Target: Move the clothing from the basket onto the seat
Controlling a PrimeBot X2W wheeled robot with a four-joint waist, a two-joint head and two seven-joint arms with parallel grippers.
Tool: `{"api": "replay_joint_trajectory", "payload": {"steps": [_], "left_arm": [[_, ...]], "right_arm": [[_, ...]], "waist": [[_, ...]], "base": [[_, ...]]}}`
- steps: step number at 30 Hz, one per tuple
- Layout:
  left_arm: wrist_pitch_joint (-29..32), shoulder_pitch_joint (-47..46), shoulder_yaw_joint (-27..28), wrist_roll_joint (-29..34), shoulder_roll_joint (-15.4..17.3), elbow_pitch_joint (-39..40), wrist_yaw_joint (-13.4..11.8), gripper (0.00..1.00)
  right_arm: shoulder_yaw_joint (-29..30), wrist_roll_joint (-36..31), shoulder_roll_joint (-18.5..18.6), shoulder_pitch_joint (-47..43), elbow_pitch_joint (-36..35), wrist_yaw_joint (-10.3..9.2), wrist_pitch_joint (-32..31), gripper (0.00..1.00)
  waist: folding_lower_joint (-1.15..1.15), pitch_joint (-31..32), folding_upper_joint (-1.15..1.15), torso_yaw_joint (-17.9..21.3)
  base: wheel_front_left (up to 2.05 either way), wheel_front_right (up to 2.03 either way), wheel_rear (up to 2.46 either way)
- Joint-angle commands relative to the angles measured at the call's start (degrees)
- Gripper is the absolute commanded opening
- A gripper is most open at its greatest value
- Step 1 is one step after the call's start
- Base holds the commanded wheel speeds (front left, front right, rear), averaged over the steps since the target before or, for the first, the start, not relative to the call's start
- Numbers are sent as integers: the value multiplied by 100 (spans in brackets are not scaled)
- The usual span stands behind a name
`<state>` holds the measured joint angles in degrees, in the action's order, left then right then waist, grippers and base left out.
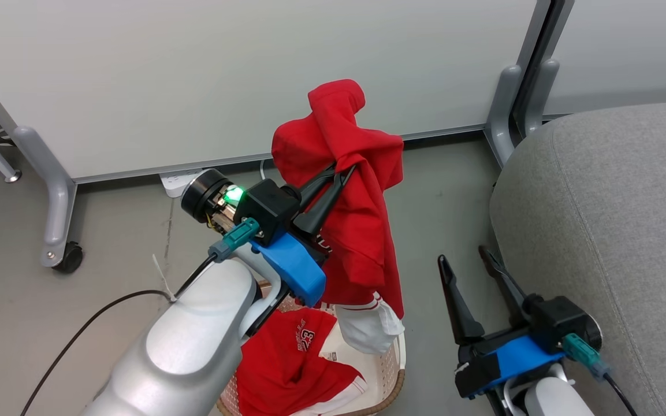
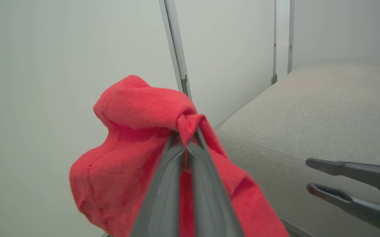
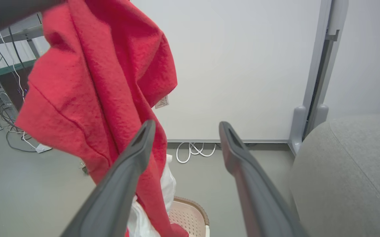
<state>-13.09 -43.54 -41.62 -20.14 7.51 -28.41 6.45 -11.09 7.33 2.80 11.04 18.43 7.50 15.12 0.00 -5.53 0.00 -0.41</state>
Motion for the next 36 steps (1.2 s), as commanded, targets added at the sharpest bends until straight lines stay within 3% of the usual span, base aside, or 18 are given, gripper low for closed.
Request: {"api": "replay_joint_trajectory", "payload": {"steps": [1,19,36], "left_arm": [[5,21,-16,-22,31,26,-38,0],[-45,-202,-85,-39,0,-18,-72,0],[-127,-381,-235,-84,-172,-123,-61,0]], "right_arm": [[-53,-27,16,108,-32,-2,6,100],[-1268,127,17,1092,-57,-3,6,100],[-1642,-156,17,2367,1634,-2,5,100]], "waist": [[0,-9,0,-5],[0,-329,0,-74],[0,-484,0,-250]], "base": [[0,0,0],[0,0,0],[0,0,0]]}}
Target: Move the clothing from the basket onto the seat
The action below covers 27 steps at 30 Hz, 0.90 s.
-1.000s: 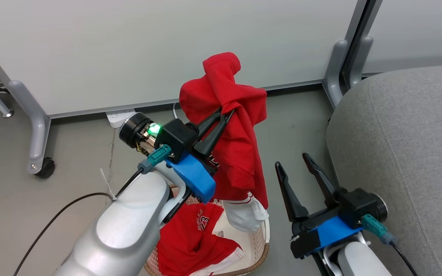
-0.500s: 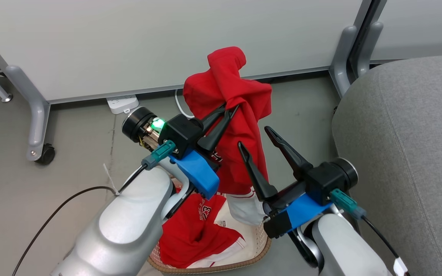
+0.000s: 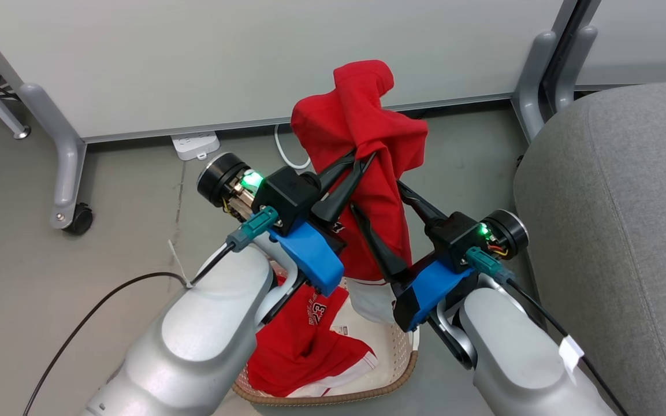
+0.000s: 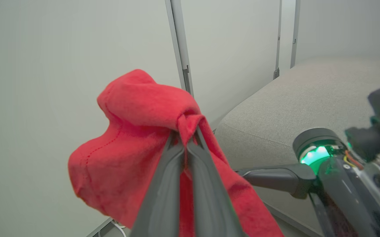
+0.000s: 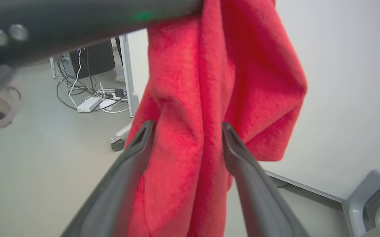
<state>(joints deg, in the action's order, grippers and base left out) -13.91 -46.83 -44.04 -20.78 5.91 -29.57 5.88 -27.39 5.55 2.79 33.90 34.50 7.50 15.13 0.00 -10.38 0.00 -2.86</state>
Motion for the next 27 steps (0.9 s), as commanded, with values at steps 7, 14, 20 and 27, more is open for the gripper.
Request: {"api": "replay_joint_trajectory", "payload": {"steps": [7,14,20,27], "left_arm": [[-73,-97,-40,-43,-54,-39,2,0],[-101,-72,-87,-80,-89,-88,8,0],[-106,-44,-96,-82,-82,-114,-8,0],[-120,5,-123,-106,-82,-141,-17,0]], "right_arm": [[-154,171,18,284,547,-3,4,100],[-314,413,17,347,762,-3,4,0],[-320,490,17,320,796,-3,3,0],[-354,557,17,257,795,-3,4,0]], "waist": [[0,3,0,-52],[0,53,0,-68],[0,85,0,-60],[0,129,0,-52]], "base": [[0,0,0],[0,0,0],[0,0,0],[0,0,0]]}}
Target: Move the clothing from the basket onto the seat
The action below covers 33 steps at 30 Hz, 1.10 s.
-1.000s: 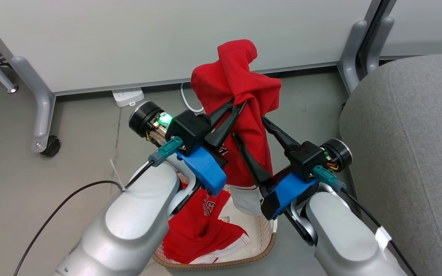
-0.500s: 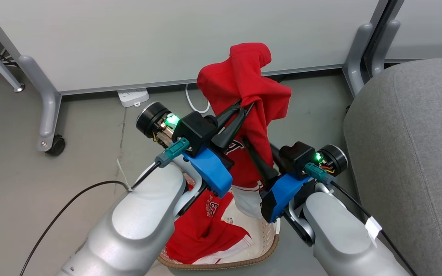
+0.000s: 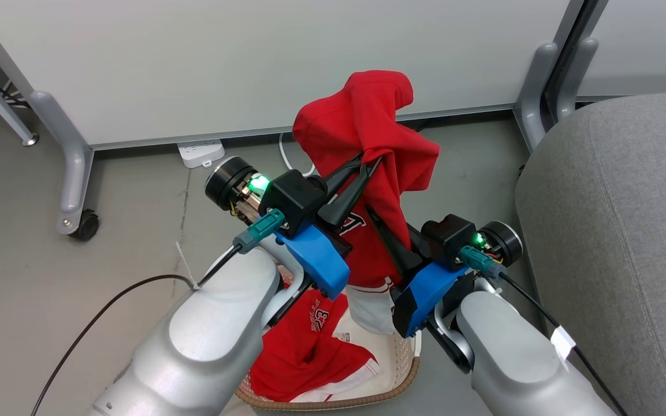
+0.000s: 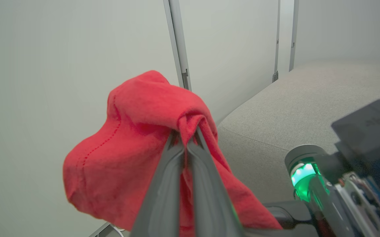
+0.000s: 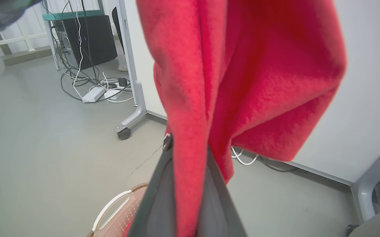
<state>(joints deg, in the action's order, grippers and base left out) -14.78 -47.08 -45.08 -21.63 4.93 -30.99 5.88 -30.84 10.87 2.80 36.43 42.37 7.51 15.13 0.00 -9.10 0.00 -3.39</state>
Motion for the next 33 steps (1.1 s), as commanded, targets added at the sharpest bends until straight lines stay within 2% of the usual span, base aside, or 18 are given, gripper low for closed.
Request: {"api": "replay_joint_trajectory", "payload": {"steps": [1,14,16,17,33], "left_arm": [[-34,31,-22,-23,17,1,-20,0],[-47,-1,-45,-41,43,-31,-28,0],[-48,-11,-36,-60,42,-44,-42,70],[-48,-19,-29,-67,41,-50,-49,100],[-42,-103,-55,-97,95,-60,-109,100]], "right_arm": [[-16,28,16,-1,4,-4,3,0],[-51,73,15,11,-22,-4,4,0],[-47,78,15,31,-23,-4,4,0],[-46,80,15,38,-23,-4,4,0],[17,74,15,109,-45,-4,4,0]], "waist": [[0,2,0,2],[0,-2,0,-1],[0,-10,0,0],[0,-13,0,2],[0,-158,0,127]], "base": [[0,0,0],[0,0,0],[0,0,0],[0,0,0],[0,0,0]]}}
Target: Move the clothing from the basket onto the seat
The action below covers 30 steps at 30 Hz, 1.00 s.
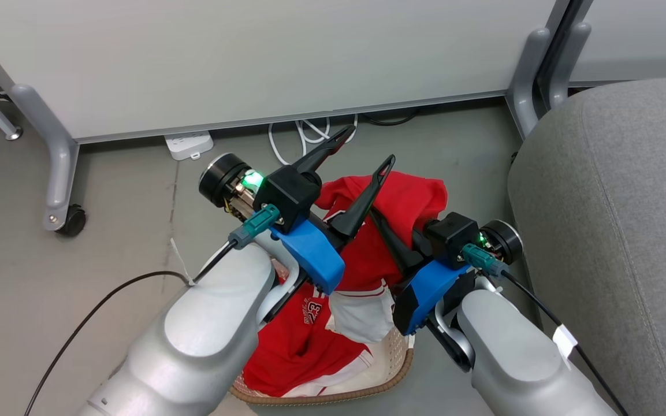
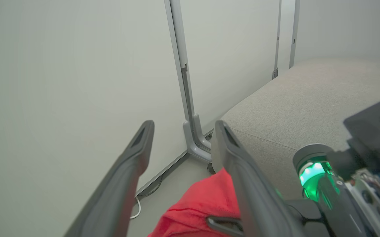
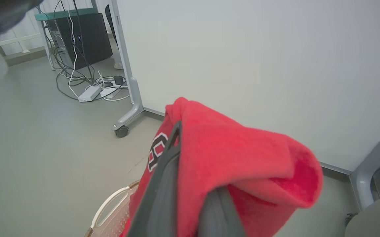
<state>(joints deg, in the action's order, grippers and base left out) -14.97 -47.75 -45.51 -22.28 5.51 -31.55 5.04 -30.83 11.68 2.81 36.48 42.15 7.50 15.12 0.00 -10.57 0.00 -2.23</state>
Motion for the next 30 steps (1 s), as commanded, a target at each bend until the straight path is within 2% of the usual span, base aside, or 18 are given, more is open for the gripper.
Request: {"api": "replay_joint_trajectory", "payload": {"steps": [1,11,30], "left_arm": [[-23,-34,-11,-31,42,-4,-23,100],[27,-110,-50,-31,122,21,-50,100],[223,-120,-325,3,271,138,-24,100]], "right_arm": [[31,-14,13,108,-35,-2,5,0],[420,-146,14,59,-290,-3,5,0],[1733,-576,10,-298,-1074,-3,5,0]], "waist": [[0,-32,0,36],[0,-274,0,422],[0,-682,0,1538]], "base": [[0,0,0],[0,0,0],[0,0,0]]}}
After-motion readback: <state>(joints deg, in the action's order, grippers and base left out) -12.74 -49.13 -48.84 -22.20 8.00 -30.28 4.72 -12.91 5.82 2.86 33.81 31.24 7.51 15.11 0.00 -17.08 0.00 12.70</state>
